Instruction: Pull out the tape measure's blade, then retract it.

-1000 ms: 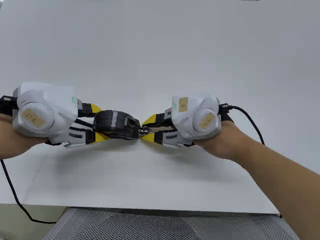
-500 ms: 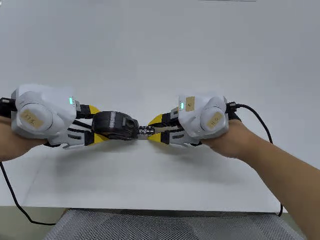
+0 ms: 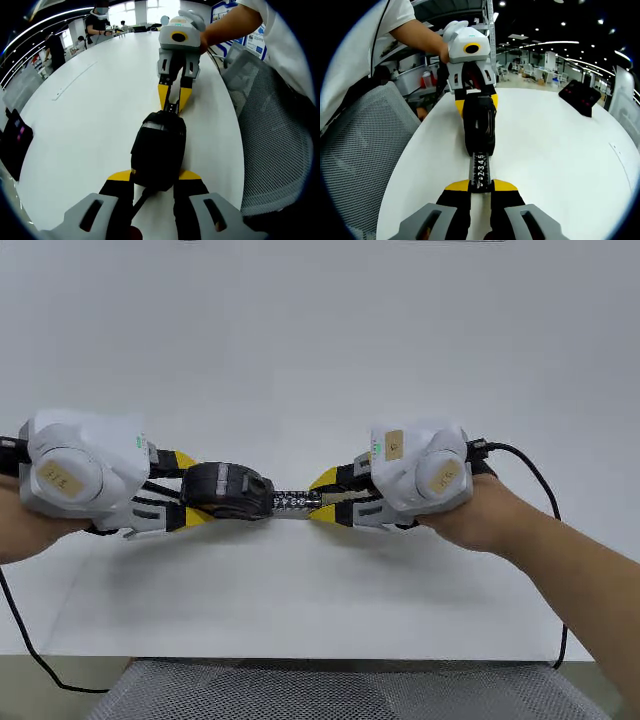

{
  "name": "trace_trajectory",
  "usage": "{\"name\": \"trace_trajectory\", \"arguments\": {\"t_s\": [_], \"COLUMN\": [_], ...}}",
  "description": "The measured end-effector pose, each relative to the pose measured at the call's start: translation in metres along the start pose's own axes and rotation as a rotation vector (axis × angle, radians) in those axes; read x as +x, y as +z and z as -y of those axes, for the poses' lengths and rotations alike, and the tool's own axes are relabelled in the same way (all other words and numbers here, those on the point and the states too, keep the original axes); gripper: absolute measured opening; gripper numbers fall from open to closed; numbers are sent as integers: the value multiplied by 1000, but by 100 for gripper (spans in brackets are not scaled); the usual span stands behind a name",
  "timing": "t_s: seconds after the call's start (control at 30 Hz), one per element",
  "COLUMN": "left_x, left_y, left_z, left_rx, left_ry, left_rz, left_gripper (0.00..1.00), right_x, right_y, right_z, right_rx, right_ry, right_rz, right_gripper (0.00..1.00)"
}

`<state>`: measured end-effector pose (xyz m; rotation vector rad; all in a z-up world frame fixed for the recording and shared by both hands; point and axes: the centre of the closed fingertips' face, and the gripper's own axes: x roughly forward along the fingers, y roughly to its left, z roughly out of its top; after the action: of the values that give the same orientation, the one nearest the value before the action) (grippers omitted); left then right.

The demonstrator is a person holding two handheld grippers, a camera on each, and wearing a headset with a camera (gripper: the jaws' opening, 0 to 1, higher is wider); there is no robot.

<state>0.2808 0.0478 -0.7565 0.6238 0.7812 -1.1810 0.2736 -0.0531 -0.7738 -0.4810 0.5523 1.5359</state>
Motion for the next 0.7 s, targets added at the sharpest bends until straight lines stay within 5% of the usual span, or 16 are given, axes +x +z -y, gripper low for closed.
{"name": "trace_trajectory", "arguments": {"t_s": [0.7], "left_x": [0], "left_y": [1], "left_z": [0], "left_rx": [-2], "left_ry": [0], "left_rz": [-11], "left_gripper": [25], "right_x": [-24], "right_y": [-17], "right_z": [2], "right_rx": [9], "right_ry": [-9], "right_rz": [-28], "right_gripper": [10]}}
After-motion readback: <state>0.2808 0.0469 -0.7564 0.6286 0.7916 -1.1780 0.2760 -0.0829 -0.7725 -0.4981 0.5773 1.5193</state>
